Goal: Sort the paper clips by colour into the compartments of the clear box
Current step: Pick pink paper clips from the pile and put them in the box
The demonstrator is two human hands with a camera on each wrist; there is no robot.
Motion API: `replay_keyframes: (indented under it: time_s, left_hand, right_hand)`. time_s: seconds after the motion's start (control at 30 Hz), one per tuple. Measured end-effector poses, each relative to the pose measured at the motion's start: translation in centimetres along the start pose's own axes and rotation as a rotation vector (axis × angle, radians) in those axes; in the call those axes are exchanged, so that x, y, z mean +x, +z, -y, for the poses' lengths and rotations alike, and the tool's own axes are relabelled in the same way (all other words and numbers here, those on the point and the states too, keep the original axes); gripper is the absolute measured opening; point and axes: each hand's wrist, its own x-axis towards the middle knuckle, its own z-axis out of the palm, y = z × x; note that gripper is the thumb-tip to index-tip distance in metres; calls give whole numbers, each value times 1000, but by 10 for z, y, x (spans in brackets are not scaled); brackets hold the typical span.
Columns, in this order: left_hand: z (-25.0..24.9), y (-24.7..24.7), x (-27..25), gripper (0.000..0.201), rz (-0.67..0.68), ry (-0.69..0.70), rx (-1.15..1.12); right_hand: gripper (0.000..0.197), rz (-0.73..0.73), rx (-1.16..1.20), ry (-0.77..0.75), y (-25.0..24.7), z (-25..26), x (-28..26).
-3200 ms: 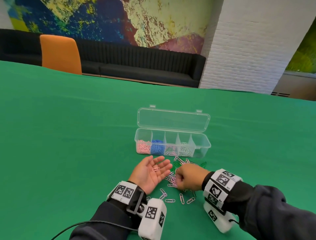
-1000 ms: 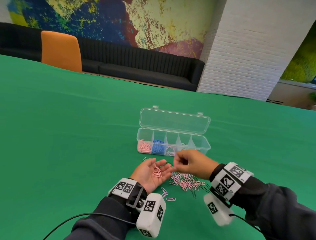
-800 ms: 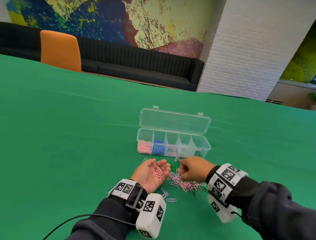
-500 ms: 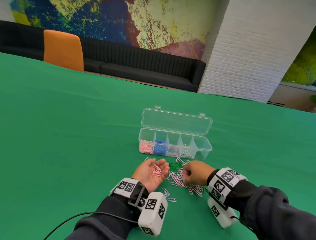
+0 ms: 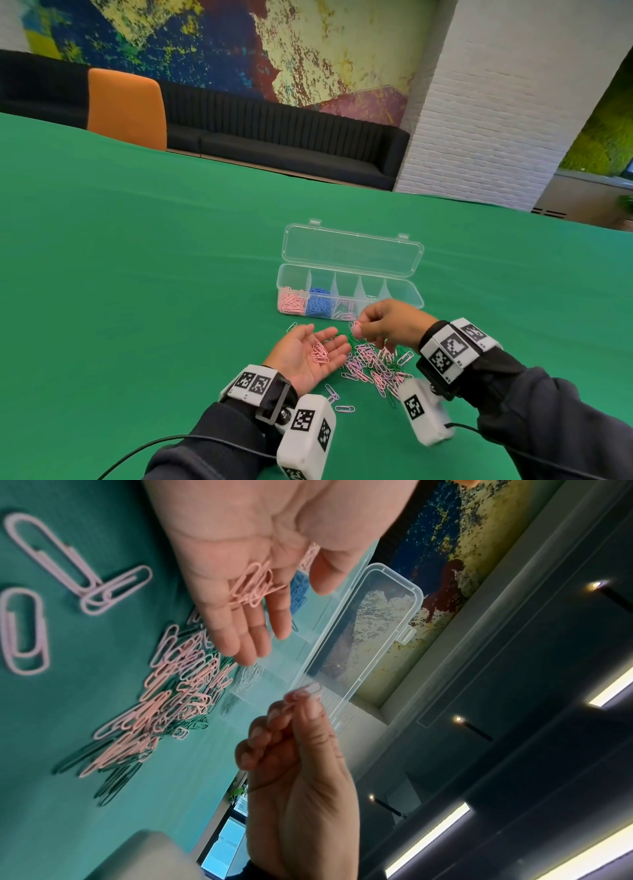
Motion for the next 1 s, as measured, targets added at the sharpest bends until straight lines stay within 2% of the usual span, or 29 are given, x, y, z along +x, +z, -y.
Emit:
replay_keyframes:
  time_s: [0.13,0.27,0.33,0.43,0.5,0.57,0.63,0.73,0.83,1.0]
  left_hand:
    - [-6,1,-2,40,-34,59,-34]
    - [-13,0,-5,39,-56,115,-91]
    - [-13,1,-5,39,-39,100,-82]
    - [-7,2,-4,42,-2,48,-46]
    - [-4,2,-2,44,35,-1,-40]
    - [-3,2,-2,45,64,-33,-90]
    - [-4,2,-3,44,65,-24,-162]
    - [-8,1,-4,42,40,29,-219]
    - [-9,0,-3,42,9,48,-213]
    - [-9,-1,-4,41,4,50,-174]
  right_hand:
    - [21,-84,-209,24,2,6,5]
    - [13,-123,-405,97,4,0,10]
    - [13,-172,-441,60,3,1,9]
    - [20,-227,-399,-78,4,11,7]
    - [23,-216,-302,-128,7,20,6]
    - [18,-182,-326,-111,10,23,6]
    - [11,-79,-495,-20,14,19,5]
    - [25,42,-698,127,28,-1,5]
    - [19,35,-756,157,42,-15,6]
    - [3,39,-778,107,47,-13,8]
